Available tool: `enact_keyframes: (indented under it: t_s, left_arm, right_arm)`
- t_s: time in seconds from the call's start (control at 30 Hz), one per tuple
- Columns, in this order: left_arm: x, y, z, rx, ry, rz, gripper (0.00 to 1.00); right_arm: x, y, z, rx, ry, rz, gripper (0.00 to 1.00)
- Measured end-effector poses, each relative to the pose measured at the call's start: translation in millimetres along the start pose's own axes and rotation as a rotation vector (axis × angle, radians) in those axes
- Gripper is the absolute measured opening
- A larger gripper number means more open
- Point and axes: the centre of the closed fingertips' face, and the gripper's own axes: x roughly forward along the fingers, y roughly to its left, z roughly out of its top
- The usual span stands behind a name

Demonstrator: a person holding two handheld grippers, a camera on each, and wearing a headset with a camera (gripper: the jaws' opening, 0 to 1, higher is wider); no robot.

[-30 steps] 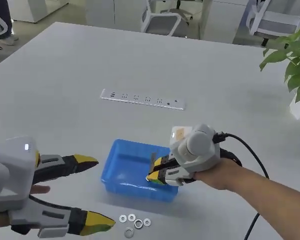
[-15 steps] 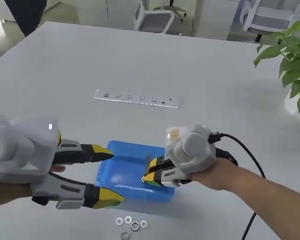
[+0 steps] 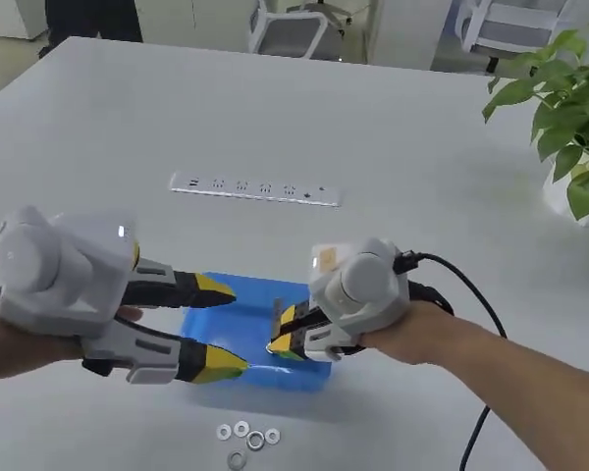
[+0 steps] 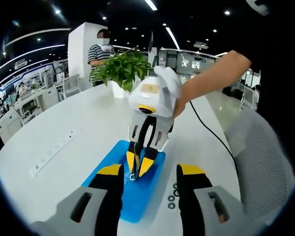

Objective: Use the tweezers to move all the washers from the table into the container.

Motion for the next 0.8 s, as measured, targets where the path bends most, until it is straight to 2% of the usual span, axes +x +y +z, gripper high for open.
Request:
enact_keyframes:
  t_s: [0.33, 0.6, 0.8]
  left_arm:
    - [15.9, 10.0, 12.0, 0.028, -0.018, -0.019, 0.31]
    - [31.4, 13.4, 17.5, 0.067, -0.011, -0.033, 0.24]
    - [39.2, 14.8, 17.3, 0.08, 0.002, -0.047, 0.22]
  right_arm:
    - [0.0, 0.4, -0.1, -0.01, 0.003, -0.002, 0.09]
    - [-0.5, 1.4, -1.3, -0.022, 0.004, -0.001, 0.09]
    - [-0.9, 2.3, -1.5, -0.03, 0.005, 0.001, 0.09]
